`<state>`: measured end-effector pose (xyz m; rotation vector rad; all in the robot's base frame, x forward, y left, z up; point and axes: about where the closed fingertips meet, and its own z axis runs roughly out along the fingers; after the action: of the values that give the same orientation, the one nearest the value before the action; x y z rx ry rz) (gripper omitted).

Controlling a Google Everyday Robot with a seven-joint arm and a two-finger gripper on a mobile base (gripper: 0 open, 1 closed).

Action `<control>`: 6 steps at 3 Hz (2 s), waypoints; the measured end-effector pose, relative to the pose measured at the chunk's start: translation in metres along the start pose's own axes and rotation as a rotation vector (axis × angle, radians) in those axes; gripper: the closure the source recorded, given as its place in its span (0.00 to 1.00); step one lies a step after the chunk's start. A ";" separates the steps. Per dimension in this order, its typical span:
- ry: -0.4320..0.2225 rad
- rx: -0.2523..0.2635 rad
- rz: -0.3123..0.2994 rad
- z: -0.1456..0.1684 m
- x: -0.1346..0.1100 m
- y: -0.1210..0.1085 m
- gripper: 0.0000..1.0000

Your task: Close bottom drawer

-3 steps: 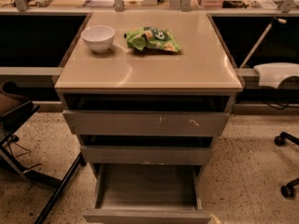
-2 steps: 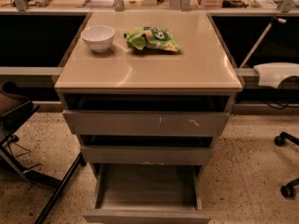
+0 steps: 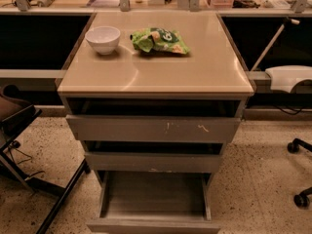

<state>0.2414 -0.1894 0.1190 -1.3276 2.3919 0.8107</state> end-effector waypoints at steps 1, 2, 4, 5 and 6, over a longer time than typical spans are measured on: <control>-0.014 0.035 -0.018 0.001 -0.021 -0.034 0.00; -0.052 0.133 -0.012 -0.024 -0.040 -0.069 0.00; -0.063 0.135 -0.023 -0.028 -0.076 -0.109 0.00; -0.038 0.017 -0.058 0.013 -0.103 -0.124 0.00; -0.016 -0.079 -0.127 0.045 -0.132 -0.127 0.00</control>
Offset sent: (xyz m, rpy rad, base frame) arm 0.1347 -0.0481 0.0436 -0.0649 -0.2300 -0.1695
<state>0.4184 -0.1251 0.1065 -1.4807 2.2573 0.8845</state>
